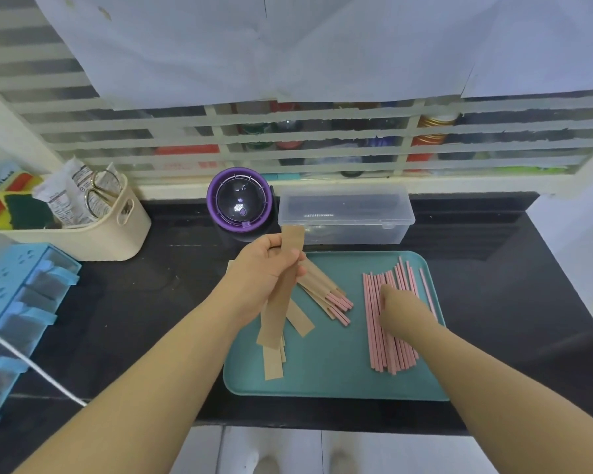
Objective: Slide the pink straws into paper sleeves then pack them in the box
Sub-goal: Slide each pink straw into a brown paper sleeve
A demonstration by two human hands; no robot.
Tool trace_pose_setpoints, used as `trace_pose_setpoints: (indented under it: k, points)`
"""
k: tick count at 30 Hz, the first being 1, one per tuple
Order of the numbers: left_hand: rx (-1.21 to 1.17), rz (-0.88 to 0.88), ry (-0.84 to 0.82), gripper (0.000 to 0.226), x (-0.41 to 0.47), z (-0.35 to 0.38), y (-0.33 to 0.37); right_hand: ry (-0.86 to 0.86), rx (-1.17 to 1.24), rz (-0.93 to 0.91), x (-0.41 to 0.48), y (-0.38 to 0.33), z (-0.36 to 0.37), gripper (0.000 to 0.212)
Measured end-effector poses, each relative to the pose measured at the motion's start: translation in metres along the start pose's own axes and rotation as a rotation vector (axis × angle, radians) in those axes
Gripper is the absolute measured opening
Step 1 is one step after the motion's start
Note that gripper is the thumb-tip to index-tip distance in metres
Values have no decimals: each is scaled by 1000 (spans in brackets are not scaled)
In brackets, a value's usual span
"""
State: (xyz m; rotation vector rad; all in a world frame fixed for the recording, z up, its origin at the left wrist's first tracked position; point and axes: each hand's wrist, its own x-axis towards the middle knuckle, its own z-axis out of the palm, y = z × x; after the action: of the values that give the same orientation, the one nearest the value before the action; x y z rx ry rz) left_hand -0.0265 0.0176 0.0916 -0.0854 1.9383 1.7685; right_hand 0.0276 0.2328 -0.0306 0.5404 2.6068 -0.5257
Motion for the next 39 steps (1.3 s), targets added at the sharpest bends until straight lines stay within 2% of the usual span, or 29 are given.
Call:
trace_pose_setpoints:
  k: [2, 3, 5, 7, 8, 10, 12, 16, 20, 25, 31, 35, 39]
  points:
    - [38, 2, -15, 28, -2, 0, 1, 37, 103, -54, -1, -1, -9, 6]
    - [55, 1, -23, 27, -2, 1, 2, 62, 244, -63, -2, -4, -20, 5]
    - [91, 0, -28, 26, -4, 1, 4, 49, 806, -23, -10, -13, -49, 12]
    - [137, 13, -26, 23, -7, 1, 9, -64, 1447, -102, -27, -26, -89, 17]
    - [161, 25, -25, 20, -8, 2, 12, -99, 1626, -185, -37, -32, -108, 19]
    - [206, 42, -25, 15, -10, 4, 17, -135, 1751, -331, -54, -46, -135, 20]
    - [227, 58, -29, 12, -13, 7, 22, -102, 1714, -430, -69, -59, -150, 17]
    - [208, 71, -53, 13, -16, 13, 32, -12, 1407, -570, -87, -78, -156, 23]
    - [171, 97, -79, 16, -20, 18, 40, 87, 1113, -563, -91, -85, -152, 22]
    - [90, 90, -105, 13, -20, 18, 47, 127, 1186, -498, -87, -84, -153, 15]
    - [5, 80, -123, 13, -22, 20, 53, 113, 1247, -518, -86, -89, -151, 4]
    - [23, 91, -106, 13, -24, 18, 55, 130, 1348, -509, -85, -93, -151, 4]
    - [84, 110, -93, 12, -27, 15, 57, 155, 1329, -514, -86, -96, -151, 4]
